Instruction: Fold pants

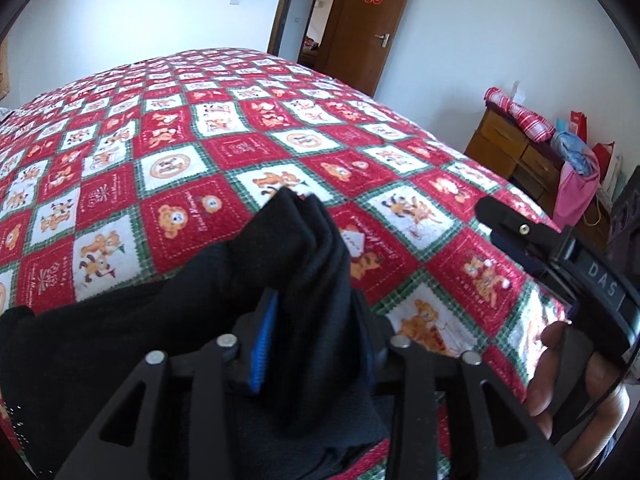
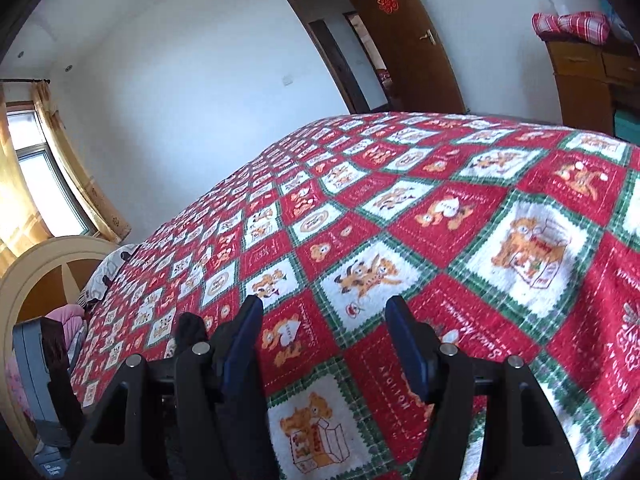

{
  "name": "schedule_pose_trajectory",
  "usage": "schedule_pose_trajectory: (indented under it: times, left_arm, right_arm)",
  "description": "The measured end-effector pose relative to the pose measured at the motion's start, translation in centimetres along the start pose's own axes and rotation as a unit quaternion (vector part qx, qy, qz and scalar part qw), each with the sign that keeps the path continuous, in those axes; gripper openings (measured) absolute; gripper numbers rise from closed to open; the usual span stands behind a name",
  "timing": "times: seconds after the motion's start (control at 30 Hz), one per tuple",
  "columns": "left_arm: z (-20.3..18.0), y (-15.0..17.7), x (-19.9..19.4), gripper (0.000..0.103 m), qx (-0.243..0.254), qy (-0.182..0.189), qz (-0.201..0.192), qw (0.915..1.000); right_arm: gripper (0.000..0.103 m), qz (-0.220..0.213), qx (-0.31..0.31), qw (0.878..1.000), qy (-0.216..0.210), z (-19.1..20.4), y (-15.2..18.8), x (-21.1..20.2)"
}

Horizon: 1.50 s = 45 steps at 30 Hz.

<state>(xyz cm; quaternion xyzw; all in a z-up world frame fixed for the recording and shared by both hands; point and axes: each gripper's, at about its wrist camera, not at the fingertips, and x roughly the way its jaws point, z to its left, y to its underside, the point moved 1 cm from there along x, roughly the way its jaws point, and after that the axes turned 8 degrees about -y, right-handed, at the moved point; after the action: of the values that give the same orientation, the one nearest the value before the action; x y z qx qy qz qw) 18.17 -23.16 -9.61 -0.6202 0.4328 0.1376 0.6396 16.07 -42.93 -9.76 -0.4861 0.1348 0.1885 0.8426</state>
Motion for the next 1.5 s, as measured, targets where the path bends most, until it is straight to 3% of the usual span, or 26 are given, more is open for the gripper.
schedule_pose_trajectory:
  times: [0.07,0.2,0.27,0.3,0.4,0.47,0.53,0.67,0.73,0.8,0.9,1.0,1.13,1.23,1.27,1.37,1.5]
  left_arm:
    - [-0.4,-0.2,-0.5,0.055,0.002,-0.001,-0.006,1.0]
    - [0.1,-0.4,-3.4,0.059,0.002,0.014,-0.042,0.999]
    - [1.1,-0.1,-5.4,0.075,0.0,0.005,-0.069,0.9976]
    - [1.7,0.2,-6.4,0.078,0.001,-0.001,-0.083,0.9965]
    - [4.4,1.7,-8.6,0.082,0.004,-0.048,-0.112,0.9926]
    - [6.9,3.3,-9.1,0.085,-0.008,-0.093,-0.115,0.989]
    - [9.5,4.9,-9.1,0.088,-0.037,-0.114,-0.113,0.9864]
    - [12.9,7.7,-7.3,0.089,-0.093,-0.112,-0.086,0.9856]
    - [13.6,8.9,-6.0,0.089,-0.1,-0.116,-0.063,0.9861]
    - [13.9,9.4,-5.3,0.089,-0.105,-0.111,-0.056,0.9867]
    - [13.7,9.4,-5.3,0.091,-0.095,-0.111,-0.059,0.9874]
    - [13.7,9.7,-5.3,0.093,-0.09,-0.111,-0.064,0.9876]
    - [14.1,10.0,-5.8,0.095,-0.087,-0.107,-0.069,0.9881]
    - [15.0,10.2,-7.3,0.095,-0.11,-0.105,-0.083,0.9849]
    - [15.4,10.2,-7.8,0.095,-0.116,-0.109,-0.093,0.9828]
    - [17.1,10.3,-8.3,0.097,-0.138,-0.132,-0.102,0.9762]
    - [18.8,10.9,-7.3,0.097,-0.164,-0.156,-0.073,0.9713]
  right_arm:
    - [0.065,0.0,-0.001,1.0,-0.002,0.0,0.0,0.0]
    - [0.065,0.004,-0.003,1.0,-0.007,0.1,-0.3,0.0]
    - [0.065,-0.001,-0.002,1.0,-0.008,0.1,-0.7,-0.2]
    - [0.065,-0.005,-0.002,1.0,-0.007,0.1,-0.9,-0.5]
    - [0.065,-0.015,-0.011,0.999,-0.029,1.5,-1.4,-1.7]
    - [0.065,-0.005,-0.043,0.997,-0.064,4.2,-1.1,-2.1]
    - [0.065,0.023,-0.102,0.989,-0.102,7.9,0.4,-1.8]
    - [0.065,0.089,-0.18,0.971,-0.128,12.9,4.7,0.1]
    - [0.062,0.11,-0.22,0.963,-0.107,14.0,6.7,1.1]
    - [0.055,0.131,-0.25,0.958,-0.058,14.0,8.0,2.2]
    - [0.055,0.145,-0.208,0.967,-0.015,11.0,7.9,2.5]
    - [0.055,0.141,-0.2,0.969,0.019,8.8,7.3,1.8]
    - [0.055,0.152,-0.171,0.973,0.038,6.5,6.7,0.9]
    - [0.055,0.127,-0.179,0.974,0.055,6.9,6.3,-0.3]
    - [0.055,0.114,-0.185,0.975,0.056,7.5,6.1,-0.8]
    - [0.055,0.075,-0.196,0.978,0.002,9.7,5.5,-2.3]
    - [0.055,0.083,-0.229,0.968,-0.054,13.1,6.4,-1.0]
